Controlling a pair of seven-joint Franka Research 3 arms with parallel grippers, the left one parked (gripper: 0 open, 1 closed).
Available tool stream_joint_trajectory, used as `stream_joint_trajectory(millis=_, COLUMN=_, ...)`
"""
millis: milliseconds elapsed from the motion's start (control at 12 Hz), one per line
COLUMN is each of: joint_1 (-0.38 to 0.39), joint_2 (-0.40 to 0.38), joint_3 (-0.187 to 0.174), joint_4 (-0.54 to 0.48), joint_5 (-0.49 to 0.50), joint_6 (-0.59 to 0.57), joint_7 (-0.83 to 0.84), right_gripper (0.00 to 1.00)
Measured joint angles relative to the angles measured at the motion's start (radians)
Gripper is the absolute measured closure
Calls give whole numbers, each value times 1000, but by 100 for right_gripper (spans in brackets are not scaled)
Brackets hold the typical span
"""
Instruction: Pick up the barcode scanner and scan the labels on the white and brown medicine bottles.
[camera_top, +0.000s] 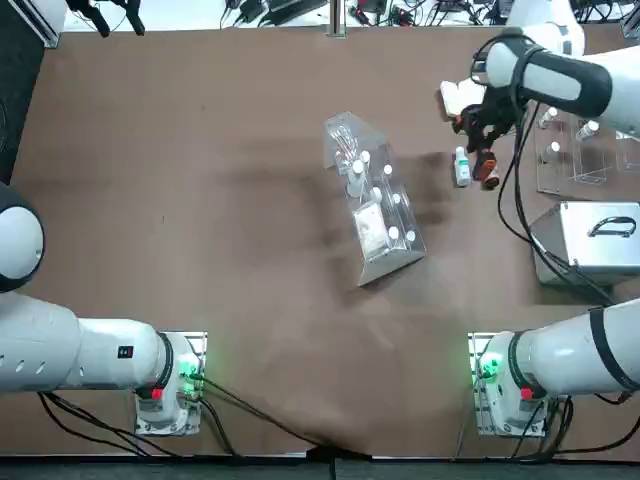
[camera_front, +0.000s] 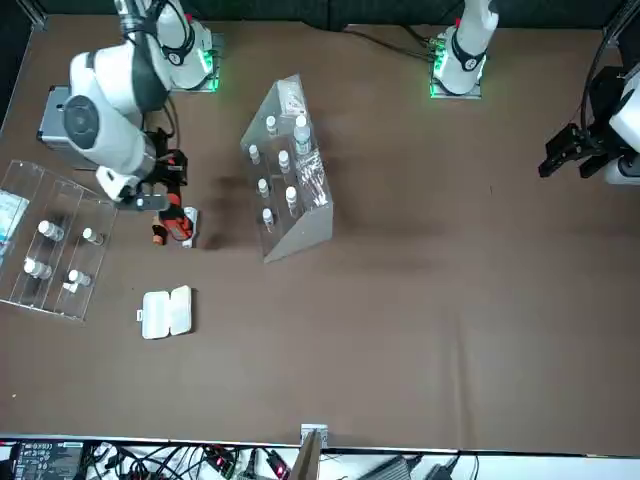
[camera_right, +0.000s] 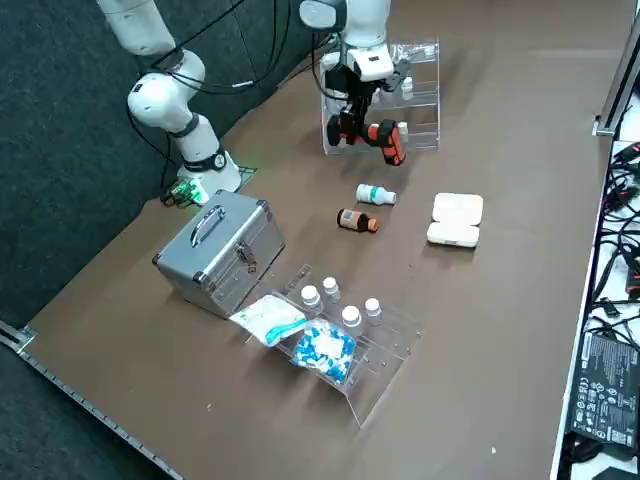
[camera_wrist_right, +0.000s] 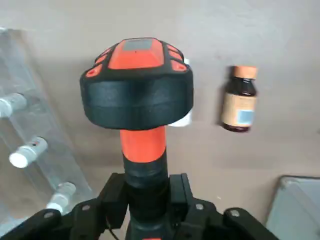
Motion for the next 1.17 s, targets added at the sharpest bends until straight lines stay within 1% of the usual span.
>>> stream_joint_trajectory(millis=333, joint_1=98, joint_2=67, joint_3=1, joint_4=-1, joint_5=2, joint_6=125, joint_7=141, right_gripper=57)
stream_joint_trajectory(millis=417, joint_1=140, joint_2=118, joint_3=1, joint_4=-1, joint_5=2, joint_6=190, joint_7=220, right_gripper=57)
stream_joint_trajectory(millis=500, joint_1=157, joint_2=142, joint_3=1, joint_4=-1, joint_5=2, joint_6=218, joint_7=247, right_gripper=57)
stream_joint_trajectory(millis=833, joint_1=197, joint_2=220, joint_3=1, joint_4=0, joint_5=2, joint_6=319, joint_7=293, right_gripper=57)
stream_joint_trajectory(millis=1167, joint_1=201, joint_2=265, joint_3=-2, joint_4=0, joint_5=1, joint_6=364, joint_7=295, right_gripper=57)
